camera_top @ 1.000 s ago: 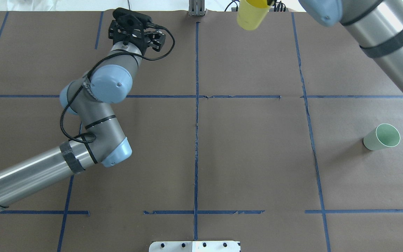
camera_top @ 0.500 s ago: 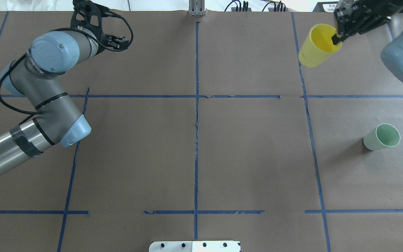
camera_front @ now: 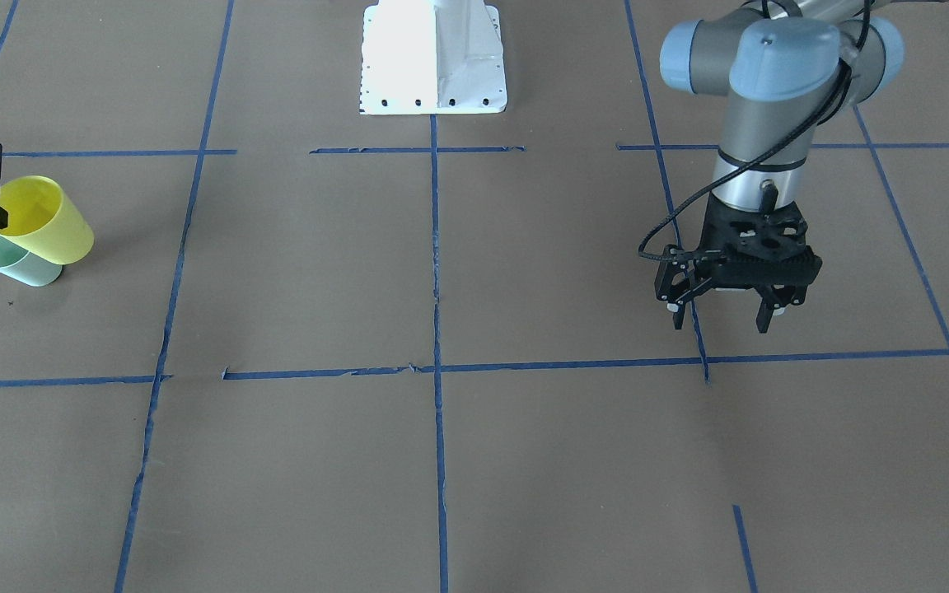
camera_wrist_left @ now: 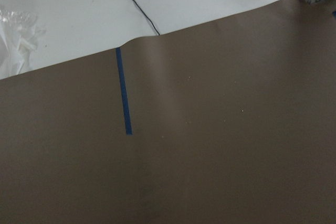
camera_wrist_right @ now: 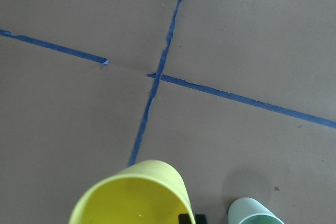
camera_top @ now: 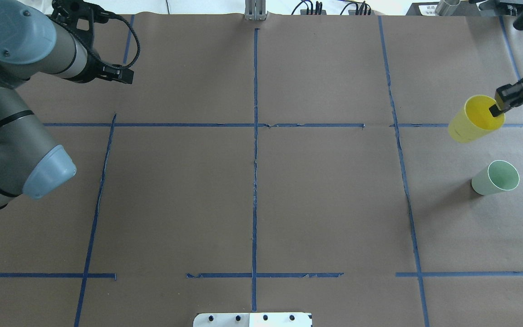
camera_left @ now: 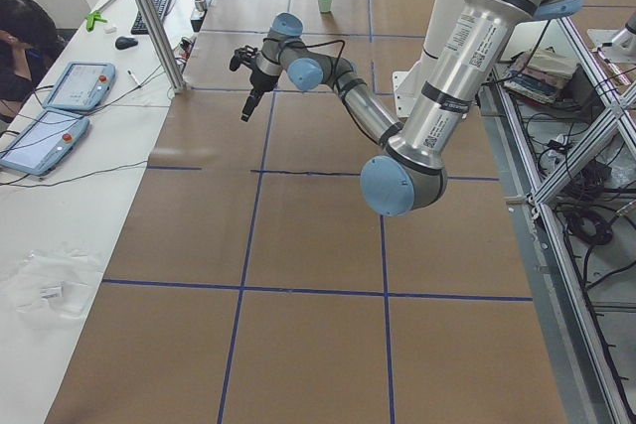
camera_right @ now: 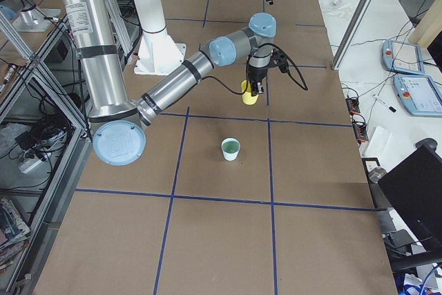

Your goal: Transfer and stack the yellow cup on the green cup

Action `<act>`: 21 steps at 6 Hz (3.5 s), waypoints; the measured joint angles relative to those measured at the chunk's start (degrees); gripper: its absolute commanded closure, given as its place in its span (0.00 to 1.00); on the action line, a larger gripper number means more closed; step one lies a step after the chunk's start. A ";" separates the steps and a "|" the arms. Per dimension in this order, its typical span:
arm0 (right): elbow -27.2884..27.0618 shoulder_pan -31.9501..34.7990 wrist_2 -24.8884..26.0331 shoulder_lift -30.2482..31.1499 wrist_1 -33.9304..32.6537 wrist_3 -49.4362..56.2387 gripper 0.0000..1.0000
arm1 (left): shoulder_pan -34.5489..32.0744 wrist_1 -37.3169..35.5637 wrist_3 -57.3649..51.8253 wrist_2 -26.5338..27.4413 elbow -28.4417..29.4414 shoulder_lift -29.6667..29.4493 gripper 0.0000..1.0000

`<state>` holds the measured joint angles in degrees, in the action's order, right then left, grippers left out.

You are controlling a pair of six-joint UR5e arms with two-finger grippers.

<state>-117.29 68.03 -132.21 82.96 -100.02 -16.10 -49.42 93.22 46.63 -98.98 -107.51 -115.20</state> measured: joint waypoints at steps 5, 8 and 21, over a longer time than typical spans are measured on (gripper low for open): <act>4.57 0.08 0.03 14.29 17.34 1.34 1.00 | -0.08 -2.25 6.64 -4.54 -4.96 1.73 0.00; 5.50 0.13 0.31 15.32 17.40 1.68 1.00 | -0.02 -2.25 6.72 -4.55 -5.39 1.74 0.00; 6.47 15.40 -1.49 16.80 3.43 20.13 0.00 | -17.37 -10.48 -36.70 -24.92 -7.83 20.00 0.00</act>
<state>-110.82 83.43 -133.70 99.76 -96.59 4.03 -66.79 82.74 9.93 -123.90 -115.34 -95.21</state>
